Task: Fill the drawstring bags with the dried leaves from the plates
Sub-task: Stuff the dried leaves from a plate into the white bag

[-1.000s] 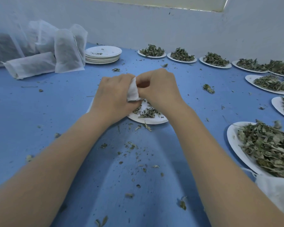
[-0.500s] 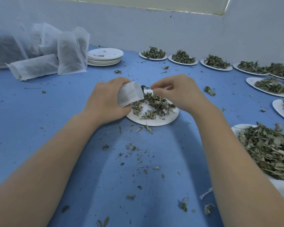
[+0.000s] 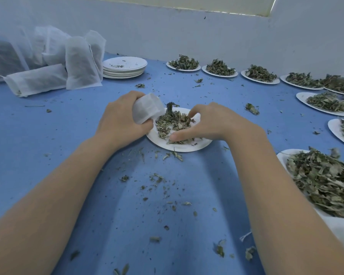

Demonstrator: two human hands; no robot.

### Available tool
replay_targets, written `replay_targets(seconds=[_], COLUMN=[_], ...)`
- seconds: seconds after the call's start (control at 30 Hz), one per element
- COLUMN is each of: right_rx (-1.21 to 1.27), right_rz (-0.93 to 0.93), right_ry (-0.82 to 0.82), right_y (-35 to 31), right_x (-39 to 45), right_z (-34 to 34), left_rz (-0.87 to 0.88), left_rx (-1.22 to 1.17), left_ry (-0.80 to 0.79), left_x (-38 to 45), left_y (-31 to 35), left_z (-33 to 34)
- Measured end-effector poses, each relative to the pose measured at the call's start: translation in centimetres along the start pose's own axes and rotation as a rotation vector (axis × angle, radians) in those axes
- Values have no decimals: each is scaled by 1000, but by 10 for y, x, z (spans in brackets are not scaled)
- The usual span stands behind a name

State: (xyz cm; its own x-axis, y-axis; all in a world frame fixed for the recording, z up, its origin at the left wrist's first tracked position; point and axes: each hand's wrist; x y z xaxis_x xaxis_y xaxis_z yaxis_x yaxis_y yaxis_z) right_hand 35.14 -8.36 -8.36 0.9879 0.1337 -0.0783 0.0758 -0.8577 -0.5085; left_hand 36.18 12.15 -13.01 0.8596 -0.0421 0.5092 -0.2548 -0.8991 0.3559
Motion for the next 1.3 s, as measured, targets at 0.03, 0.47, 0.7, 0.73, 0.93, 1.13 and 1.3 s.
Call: replay_targets(seconds=[0.03, 0.47, 0.7, 0.73, 0.93, 1.13, 1.3], right_rx=[-12, 39, 117, 123, 359, 501, 497], right_rz=[6, -163, -191, -199, -277, -310, -387], right_ry=[-22, -82, -10, 4, 118, 96, 95], right_y=[-2, -11, -12, -12, -9, -9, -13], right_x=[0, -2, 2, 2, -5, -9, -8], right_z=[2, 7, 13, 12, -5, -12, -9], left_rz=[0, -2, 7, 12, 75, 167, 185], left_rx=[3, 26, 34, 41, 131, 269, 260], left_ry=[0, -39, -50, -53, -52, -28, -13], left_x=[0, -1, -2, -2, -2, -1, -1], left_y=[0, 3, 3, 3, 5, 6, 10], left_z=[0, -2, -3, -3, -4, -3, -4])
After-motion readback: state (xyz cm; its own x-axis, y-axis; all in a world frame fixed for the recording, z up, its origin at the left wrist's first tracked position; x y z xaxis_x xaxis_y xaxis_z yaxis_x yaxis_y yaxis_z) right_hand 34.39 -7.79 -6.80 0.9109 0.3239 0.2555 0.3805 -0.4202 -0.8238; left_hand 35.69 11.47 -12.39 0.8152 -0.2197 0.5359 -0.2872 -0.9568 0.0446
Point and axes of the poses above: each hand's wrist, its own x-axis towards the middle knuckle, its own z-axis out of the palm, y = z × x, and after that the axes turned 14 degrees about x, right-handed
